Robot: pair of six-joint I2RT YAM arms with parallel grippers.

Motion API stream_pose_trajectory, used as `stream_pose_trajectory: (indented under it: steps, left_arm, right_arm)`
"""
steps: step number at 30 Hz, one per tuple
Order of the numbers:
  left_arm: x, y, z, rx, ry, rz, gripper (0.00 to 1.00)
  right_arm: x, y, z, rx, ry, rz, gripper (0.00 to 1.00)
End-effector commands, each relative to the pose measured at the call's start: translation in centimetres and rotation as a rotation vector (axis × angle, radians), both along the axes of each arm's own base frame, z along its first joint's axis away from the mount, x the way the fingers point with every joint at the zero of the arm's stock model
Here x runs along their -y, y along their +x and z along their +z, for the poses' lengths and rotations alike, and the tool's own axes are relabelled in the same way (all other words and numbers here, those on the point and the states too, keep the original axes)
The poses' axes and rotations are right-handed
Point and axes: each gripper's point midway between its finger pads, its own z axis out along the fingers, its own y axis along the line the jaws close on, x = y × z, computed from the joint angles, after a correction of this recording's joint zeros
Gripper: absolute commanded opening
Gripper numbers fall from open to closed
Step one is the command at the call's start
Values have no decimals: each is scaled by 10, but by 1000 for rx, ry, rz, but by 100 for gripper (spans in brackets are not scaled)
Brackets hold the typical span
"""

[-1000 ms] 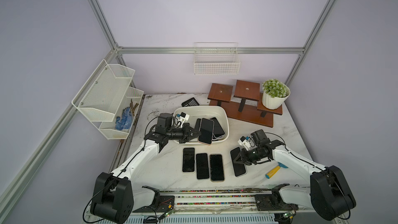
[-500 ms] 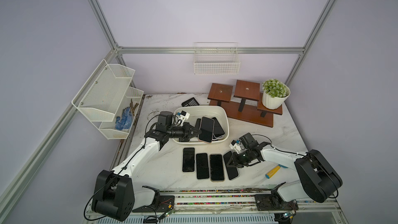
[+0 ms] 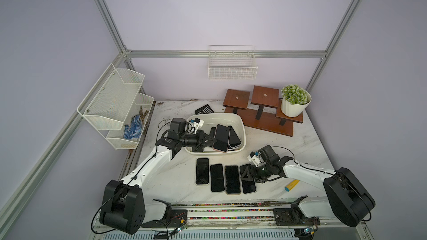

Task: Take the phone out of the storage box
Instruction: Place the phone at the center of the board.

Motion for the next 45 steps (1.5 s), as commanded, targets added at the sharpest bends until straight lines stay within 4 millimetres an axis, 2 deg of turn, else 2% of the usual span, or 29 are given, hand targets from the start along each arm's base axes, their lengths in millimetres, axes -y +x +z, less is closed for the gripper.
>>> stream_pose_trajectory:
  steps: [1,4,6,9,12,15,21,26,32,35,39,45]
  left_arm:
    - [6,3,38,159,-41,-49,0]
    - [6,3,40,162,-42,-51,0]
    - [6,3,40,165,-43,-53,0]
    - [7,4,45,172,-49,-58,0]
    - [8,5,53,183,-62,-65,0]
    - [11,7,63,193,-82,-72,0]
    - [15,6,77,207,-133,-80,0]
    - [15,4,81,213,-151,-82,0]
    - [15,4,82,214,-159,-83,0]
    - [16,4,83,214,-167,-82,0]
    - [16,5,81,209,-172,-82,0]
    - [16,4,81,206,-176,-82,0]
  right_arm:
    - [18,-6,8,7,-98,-32,82]
    - [34,5,30,66,-171,-105,100]
    - [40,19,50,123,-195,-155,100]
    - [36,45,98,249,-158,-202,100]
    - [14,72,160,388,5,-219,100]
    - [-18,85,212,421,269,-172,100]
    - [-58,106,254,395,655,-126,99]
    - [-73,121,275,365,842,-125,98]
    - [-88,129,271,330,849,-80,93]
    - [-95,130,268,317,852,-66,87]
    - [-103,129,268,305,875,-50,71]
    - [-104,127,266,296,875,-47,29]
